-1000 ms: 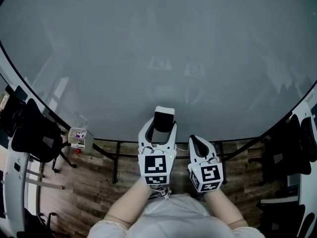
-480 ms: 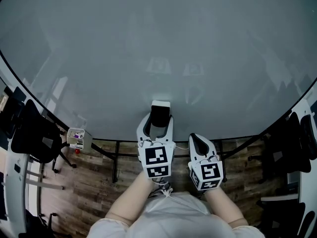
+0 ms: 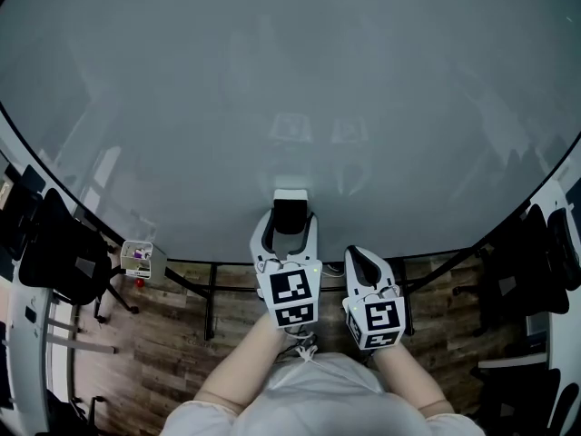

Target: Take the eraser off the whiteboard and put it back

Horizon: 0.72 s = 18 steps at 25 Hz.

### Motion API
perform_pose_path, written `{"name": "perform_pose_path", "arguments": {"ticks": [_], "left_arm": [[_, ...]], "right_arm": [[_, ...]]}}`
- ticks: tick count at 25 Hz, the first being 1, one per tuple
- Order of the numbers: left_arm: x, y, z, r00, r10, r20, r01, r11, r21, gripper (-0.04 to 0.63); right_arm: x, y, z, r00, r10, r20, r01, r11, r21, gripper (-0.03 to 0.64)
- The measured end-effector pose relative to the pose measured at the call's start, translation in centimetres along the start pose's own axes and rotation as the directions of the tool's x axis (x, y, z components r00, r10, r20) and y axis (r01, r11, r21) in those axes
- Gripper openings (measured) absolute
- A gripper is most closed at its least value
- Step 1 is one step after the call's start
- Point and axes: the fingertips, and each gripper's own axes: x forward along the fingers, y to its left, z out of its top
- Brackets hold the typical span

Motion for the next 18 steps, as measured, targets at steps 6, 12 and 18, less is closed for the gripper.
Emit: {"name": "perform_pose_path", "arguments": {"ticks": [6, 12, 18], "left_arm": [[-0.2, -0.5, -0.2, 1.000, -0.009, 0.012, 0.010, 1.000, -0.010, 0.314], [-1.7, -0.8, -1.2, 0.998, -0.059, -0.011, 0.058, 0.998, -0.010, 0.313], [-3.9, -0.9, -3.1, 0.997, -0.068, -0.042, 0.069, 0.997, 0.027, 0.301]], "right_arm": [[-0.3, -0.5, 0.7, 1.000, -0.006, 0.029, 0.004, 0.998, 0.058, 0.028], [-0.5, -0.5, 1.0, 0.999, -0.019, 0.036, 0.018, 0.999, 0.039, 0.028], [-0.7, 0.3, 0.2, 1.000, -0.013, 0.018, 0.012, 0.999, 0.031, 0.028]]}}
